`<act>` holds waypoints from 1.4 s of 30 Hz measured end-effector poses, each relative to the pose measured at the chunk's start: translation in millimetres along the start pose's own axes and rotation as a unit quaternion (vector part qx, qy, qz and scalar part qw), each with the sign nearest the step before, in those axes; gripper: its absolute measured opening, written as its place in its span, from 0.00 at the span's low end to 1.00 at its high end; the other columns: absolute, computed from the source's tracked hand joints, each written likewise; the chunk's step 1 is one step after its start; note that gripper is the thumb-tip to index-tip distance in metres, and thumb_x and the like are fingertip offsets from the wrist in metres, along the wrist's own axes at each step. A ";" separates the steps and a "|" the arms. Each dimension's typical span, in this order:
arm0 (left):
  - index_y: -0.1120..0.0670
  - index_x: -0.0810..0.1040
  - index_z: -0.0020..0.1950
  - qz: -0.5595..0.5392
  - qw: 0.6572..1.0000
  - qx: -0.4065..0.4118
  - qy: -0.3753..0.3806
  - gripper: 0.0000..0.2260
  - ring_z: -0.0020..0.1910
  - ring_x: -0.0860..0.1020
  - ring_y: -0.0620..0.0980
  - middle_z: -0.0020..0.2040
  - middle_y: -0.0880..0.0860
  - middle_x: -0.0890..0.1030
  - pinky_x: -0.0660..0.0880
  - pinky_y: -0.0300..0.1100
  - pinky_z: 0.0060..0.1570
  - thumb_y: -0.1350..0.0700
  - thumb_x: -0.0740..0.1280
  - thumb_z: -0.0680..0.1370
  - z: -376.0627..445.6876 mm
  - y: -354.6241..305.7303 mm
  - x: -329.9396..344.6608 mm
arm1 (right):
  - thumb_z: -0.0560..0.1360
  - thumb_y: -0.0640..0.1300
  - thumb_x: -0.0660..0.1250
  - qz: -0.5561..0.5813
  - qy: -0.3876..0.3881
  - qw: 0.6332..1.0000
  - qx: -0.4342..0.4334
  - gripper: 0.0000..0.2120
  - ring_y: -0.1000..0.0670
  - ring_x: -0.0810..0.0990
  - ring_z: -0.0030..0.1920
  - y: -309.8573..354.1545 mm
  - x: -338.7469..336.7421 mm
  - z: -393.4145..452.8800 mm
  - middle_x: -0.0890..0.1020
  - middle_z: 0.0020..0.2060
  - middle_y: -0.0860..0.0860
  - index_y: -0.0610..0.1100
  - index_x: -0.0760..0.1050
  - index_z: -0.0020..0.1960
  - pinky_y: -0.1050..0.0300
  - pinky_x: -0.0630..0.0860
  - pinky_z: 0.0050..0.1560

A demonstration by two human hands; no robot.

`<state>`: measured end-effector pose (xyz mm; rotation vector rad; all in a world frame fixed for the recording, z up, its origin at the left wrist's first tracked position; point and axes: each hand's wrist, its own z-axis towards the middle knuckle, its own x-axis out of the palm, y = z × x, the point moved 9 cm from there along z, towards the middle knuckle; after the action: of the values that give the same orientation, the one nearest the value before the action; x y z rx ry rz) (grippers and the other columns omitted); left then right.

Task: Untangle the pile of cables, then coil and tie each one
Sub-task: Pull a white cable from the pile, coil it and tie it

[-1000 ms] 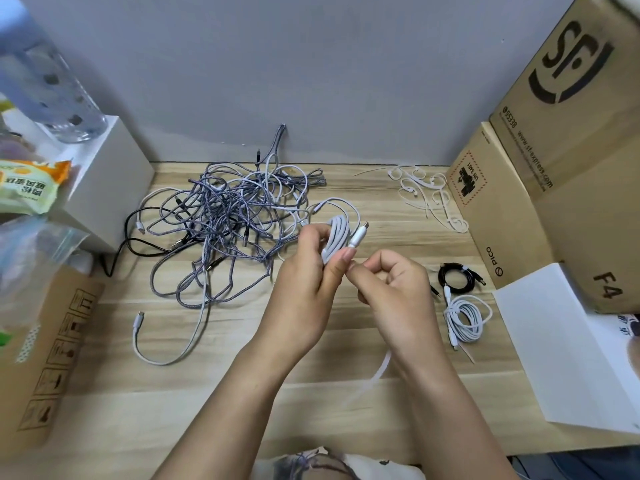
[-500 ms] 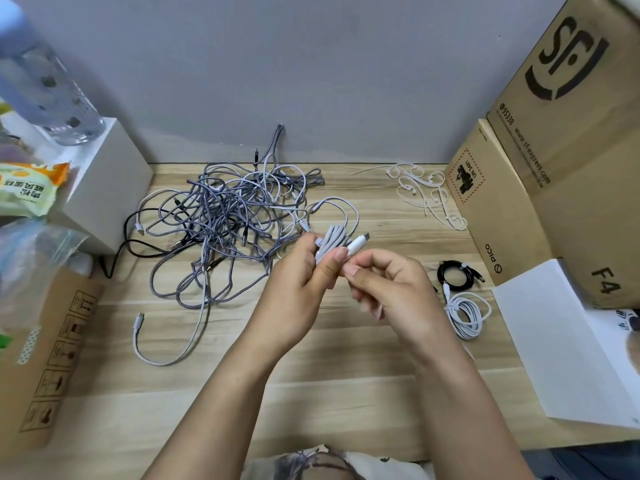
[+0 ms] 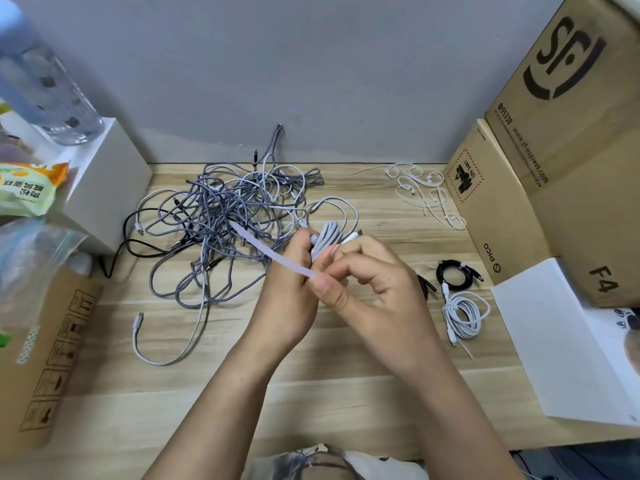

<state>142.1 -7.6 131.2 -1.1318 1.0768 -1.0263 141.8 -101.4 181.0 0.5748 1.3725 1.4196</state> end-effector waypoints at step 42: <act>0.52 0.69 0.37 -0.055 0.996 -0.026 -0.062 0.10 0.28 0.66 0.41 0.27 0.45 0.70 0.63 0.33 0.29 0.50 0.59 0.76 -0.1 -0.1 -8.1 | 0.65 0.52 0.65 0.183 -0.169 0.962 0.113 0.18 0.53 0.64 0.27 -23.3 -9.4 -9.3 0.66 0.22 0.45 0.40 0.66 0.25 0.64 0.63 0.29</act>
<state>140.5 0.3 132.2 -1.2929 0.9556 -1.0033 144.9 -118.0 160.3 1.2159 1.1971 1.3753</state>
